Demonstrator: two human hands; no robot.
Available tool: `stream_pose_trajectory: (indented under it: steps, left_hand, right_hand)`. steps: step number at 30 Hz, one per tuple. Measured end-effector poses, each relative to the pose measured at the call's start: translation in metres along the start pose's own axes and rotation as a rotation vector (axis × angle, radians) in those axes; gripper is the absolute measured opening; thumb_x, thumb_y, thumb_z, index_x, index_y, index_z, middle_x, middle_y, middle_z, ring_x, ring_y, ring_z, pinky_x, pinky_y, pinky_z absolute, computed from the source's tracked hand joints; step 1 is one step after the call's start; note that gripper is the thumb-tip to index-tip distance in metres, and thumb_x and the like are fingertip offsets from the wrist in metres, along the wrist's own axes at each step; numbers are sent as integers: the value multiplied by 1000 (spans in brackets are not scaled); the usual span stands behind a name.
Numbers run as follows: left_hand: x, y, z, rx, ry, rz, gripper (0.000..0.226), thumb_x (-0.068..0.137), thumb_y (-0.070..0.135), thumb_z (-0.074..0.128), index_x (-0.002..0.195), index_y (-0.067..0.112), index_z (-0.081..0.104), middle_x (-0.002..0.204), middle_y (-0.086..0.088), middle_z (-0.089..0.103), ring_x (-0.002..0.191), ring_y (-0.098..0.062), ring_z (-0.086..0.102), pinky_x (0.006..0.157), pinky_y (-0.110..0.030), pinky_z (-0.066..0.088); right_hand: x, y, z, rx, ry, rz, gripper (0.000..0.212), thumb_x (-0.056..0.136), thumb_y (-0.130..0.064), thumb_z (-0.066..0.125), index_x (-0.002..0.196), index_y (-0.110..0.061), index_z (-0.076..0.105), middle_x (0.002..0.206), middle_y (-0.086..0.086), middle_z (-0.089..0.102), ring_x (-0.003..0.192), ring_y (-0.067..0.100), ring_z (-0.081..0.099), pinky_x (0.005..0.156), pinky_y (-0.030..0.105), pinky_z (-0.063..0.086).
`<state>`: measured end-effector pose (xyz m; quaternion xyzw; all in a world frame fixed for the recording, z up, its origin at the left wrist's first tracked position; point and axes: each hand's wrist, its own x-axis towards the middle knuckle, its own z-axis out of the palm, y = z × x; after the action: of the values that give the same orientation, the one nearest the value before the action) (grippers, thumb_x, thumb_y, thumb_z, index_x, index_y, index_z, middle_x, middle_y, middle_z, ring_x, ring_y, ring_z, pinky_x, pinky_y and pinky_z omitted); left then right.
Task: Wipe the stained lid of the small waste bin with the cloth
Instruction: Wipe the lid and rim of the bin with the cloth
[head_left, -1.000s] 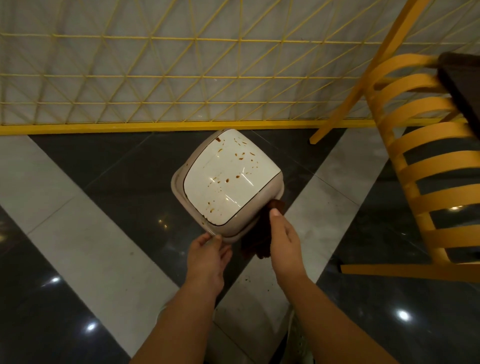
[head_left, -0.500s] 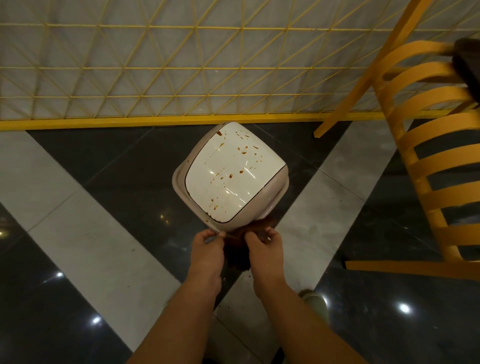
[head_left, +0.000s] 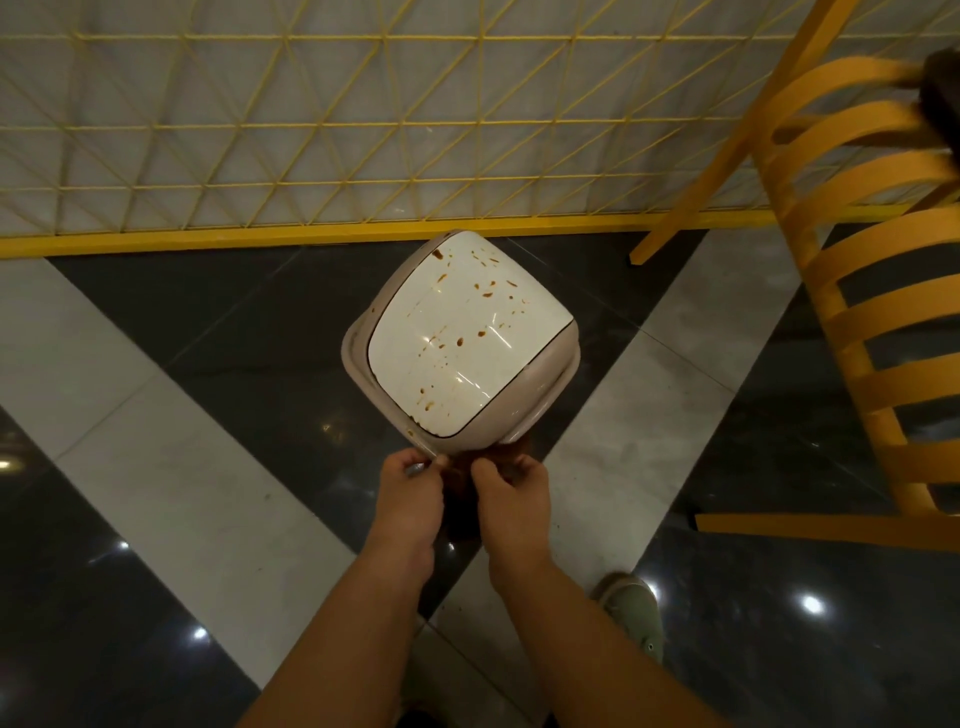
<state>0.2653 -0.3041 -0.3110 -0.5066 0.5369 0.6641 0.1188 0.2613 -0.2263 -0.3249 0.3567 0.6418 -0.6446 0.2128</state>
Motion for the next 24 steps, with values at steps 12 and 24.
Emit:
stream_pose_trajectory:
  steps: [12,24]
  left_hand:
    - [11,3,-8,60,12,79,15,92,16,58,105,20,50,98,-3,57,87,-16,54,70,-29,44]
    - [23,8,-38,-254,116,-12,31,92,22,59,123,20,57,111,-6,66,101,-19,61,83,-31,49]
  right_hand:
    - [40,-63,-21,1,85,79,36,90,-29,61,124,-18,54,113,4,61,87,15,57,64,25,45]
    - [13,-37,-12,-127,-58,142,16,94,-24,54,82,-16,61,93,16,63,84,23,60,86,37,51]
